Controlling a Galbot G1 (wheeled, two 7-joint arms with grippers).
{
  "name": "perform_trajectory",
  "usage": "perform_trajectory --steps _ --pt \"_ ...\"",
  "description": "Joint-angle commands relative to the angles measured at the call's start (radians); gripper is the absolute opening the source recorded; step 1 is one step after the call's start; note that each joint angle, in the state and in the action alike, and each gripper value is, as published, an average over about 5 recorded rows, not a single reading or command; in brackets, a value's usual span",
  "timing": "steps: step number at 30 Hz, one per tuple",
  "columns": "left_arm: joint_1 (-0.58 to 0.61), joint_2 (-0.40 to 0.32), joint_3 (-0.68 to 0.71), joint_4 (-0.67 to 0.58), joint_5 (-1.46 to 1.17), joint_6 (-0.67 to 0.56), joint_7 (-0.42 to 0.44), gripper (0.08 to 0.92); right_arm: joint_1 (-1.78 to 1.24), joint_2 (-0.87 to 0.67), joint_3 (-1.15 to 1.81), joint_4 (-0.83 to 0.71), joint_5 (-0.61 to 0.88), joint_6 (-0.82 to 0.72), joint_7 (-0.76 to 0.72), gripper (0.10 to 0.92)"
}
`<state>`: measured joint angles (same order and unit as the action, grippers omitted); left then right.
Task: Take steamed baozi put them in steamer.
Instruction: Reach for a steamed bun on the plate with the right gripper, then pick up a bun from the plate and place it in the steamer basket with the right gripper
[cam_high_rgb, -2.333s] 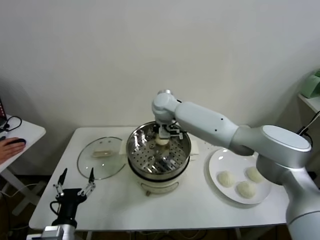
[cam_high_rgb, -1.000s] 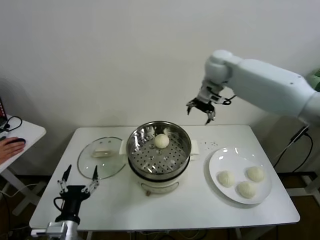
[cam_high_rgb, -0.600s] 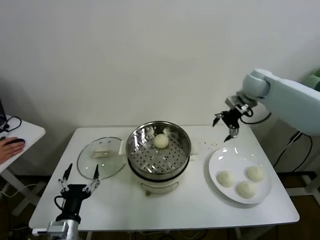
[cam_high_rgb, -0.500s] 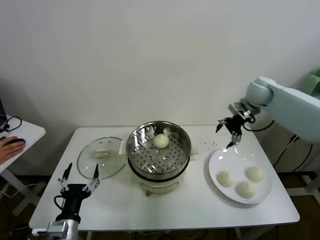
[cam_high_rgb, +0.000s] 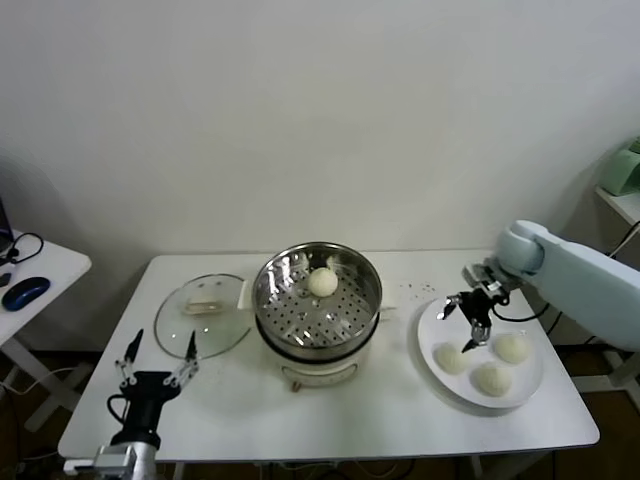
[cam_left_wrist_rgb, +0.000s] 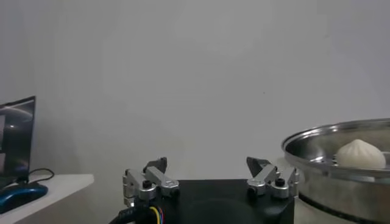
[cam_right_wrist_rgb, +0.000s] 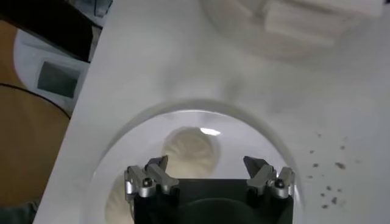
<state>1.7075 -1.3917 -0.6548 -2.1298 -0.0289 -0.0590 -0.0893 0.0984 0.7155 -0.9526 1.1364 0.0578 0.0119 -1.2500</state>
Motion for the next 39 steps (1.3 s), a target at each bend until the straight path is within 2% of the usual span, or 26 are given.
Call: perform_trajectory --steps 1,19,27,31,39 --pt "0.006 -0.002 -0.001 0.005 0.002 -0.001 0.0 0.823 -0.128 0.013 0.087 -0.028 -0.117 0.04 0.036 0.823" --pt "0.004 -0.003 0.003 0.004 0.009 0.005 0.002 0.823 -0.167 0.036 0.153 -0.054 -0.169 0.068 0.063 0.82" --pt "0.007 -0.005 0.004 0.0 0.01 0.005 0.001 0.823 -0.176 0.032 0.166 -0.05 -0.154 0.068 0.062 0.732" --pt "0.01 -0.005 0.004 -0.003 0.012 0.005 0.001 0.823 -0.161 0.021 0.162 -0.044 -0.113 0.063 0.063 0.719" --pt "0.014 -0.005 0.003 -0.011 0.014 0.004 0.001 0.823 0.025 -0.025 0.012 0.002 0.109 -0.01 0.064 0.704"
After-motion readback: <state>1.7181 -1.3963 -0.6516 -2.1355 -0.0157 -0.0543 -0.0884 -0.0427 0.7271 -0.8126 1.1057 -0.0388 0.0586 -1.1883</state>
